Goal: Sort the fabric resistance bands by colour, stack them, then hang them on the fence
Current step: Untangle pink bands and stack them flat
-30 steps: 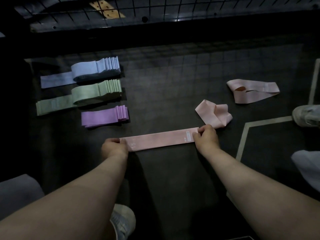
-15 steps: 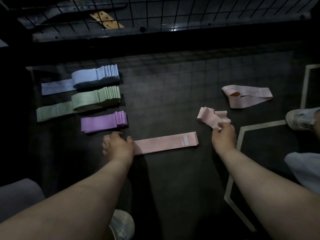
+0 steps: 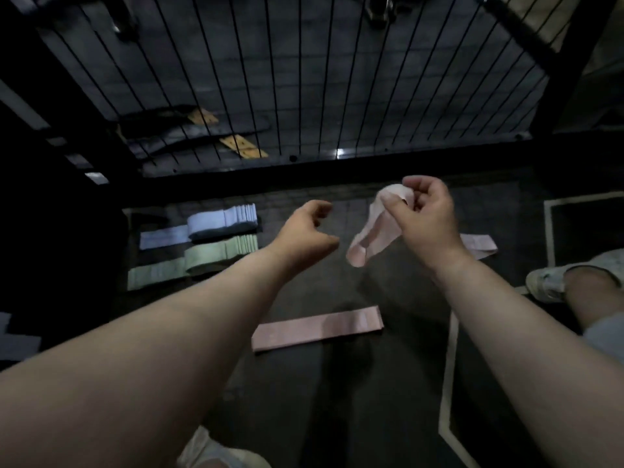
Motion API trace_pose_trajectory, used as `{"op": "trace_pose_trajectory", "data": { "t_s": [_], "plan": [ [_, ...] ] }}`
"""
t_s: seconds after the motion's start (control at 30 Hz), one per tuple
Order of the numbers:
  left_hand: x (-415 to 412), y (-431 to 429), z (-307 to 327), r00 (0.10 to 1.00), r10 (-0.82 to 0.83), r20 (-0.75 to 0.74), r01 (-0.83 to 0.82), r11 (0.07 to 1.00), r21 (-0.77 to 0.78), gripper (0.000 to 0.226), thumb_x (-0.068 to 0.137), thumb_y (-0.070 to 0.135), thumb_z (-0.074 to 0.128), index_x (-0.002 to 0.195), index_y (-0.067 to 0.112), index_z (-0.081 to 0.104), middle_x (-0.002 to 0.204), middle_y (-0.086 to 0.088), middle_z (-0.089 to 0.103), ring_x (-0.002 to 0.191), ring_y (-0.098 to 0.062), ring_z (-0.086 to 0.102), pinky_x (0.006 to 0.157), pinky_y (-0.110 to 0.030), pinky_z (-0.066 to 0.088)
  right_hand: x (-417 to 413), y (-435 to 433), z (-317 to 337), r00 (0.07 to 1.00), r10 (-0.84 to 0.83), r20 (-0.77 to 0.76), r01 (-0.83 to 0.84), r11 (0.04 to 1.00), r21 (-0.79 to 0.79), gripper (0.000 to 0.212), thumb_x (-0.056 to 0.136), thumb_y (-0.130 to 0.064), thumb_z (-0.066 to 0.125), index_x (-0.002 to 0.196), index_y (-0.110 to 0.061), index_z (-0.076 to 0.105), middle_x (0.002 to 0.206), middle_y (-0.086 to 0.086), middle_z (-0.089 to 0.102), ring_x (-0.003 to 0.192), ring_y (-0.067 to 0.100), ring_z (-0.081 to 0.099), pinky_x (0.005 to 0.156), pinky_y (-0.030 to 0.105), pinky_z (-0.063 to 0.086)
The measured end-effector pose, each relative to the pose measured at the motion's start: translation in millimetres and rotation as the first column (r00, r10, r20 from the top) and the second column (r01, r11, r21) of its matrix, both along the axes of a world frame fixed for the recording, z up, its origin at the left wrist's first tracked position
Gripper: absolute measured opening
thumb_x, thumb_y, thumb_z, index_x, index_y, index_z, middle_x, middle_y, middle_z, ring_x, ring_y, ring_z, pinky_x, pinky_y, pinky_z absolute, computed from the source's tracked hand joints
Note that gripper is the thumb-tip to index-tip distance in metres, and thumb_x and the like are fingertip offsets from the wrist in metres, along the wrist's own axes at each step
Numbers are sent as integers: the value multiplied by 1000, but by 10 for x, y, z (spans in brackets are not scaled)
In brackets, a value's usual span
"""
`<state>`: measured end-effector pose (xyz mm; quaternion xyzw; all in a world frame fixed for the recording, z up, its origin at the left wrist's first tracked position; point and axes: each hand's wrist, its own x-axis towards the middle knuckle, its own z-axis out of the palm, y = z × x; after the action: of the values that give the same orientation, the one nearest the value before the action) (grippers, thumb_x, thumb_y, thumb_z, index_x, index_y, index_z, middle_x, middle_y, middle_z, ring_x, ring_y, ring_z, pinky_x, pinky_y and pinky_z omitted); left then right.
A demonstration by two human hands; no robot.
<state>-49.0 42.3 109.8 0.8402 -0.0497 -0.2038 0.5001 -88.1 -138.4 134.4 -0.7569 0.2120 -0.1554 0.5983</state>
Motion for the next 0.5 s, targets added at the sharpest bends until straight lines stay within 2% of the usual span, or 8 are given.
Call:
{"op": "trace_pose_trajectory", "data": {
  "t_s": [0.07,0.13,0.2,0.27,0.33,0.4,0.5],
  "plan": [
    [-4,75,419,990,-130,63,134,989,-67,81,74,2,77,145,19,43,136,7,51,125,-4,46,97,-10,35,-30,142,448,990,124,64,-127,991,45,38,86,-20,75,119,-11,56,100,1,66,85,6,64,77,21,54],
    [-35,205,786,969,-224,106,235,967,-101,89,68,8,82,145,26,40,131,15,53,118,3,49,97,-10,40,-117,302,890,957,252,143,-266,960,91,34,88,-21,73,118,-14,57,103,6,70,90,13,68,78,28,57],
    [-45,344,1086,963,-240,123,250,965,-73,76,62,18,81,132,27,51,118,5,64,109,-12,62,96,-29,53,-191,434,1260,925,315,213,-333,941,56,35,87,-20,74,117,-16,57,103,8,69,89,16,68,76,28,57],
    [-97,497,1370,966,-229,120,232,972,-18,52,68,15,82,115,18,59,103,-4,69,97,-20,68,89,-40,57,-284,539,1556,895,367,254,-373,927,-24,43,83,-19,78,120,-16,56,105,12,66,90,17,65,77,29,57],
    [-157,654,1611,969,-214,127,216,976,-9,32,79,4,77,107,10,63,90,-3,68,82,-14,66,77,-31,60,-362,610,1758,861,431,269,-422,902,-94,55,77,-14,83,124,-17,55,109,11,63,92,16,63,79,29,57],
    [-231,800,1818,963,-182,198,186,983,0,24,83,-1,72,105,7,64,81,3,64,70,-4,60,63,-19,52,-440,628,1874,840,489,236,-455,871,-187,65,73,-5,84,127,-19,53,110,7,61,93,12,64,77,25,56],
    [-306,1033,1940,958,-74,277,67,997,34,22,86,1,69,106,8,66,83,0,63,75,-13,59,70,-28,49,-563,585,1918,817,557,148,-488,806,-336,71,73,6,78,132,-23,50,103,0,59,93,12,64,77,25,55]
  ]
}}
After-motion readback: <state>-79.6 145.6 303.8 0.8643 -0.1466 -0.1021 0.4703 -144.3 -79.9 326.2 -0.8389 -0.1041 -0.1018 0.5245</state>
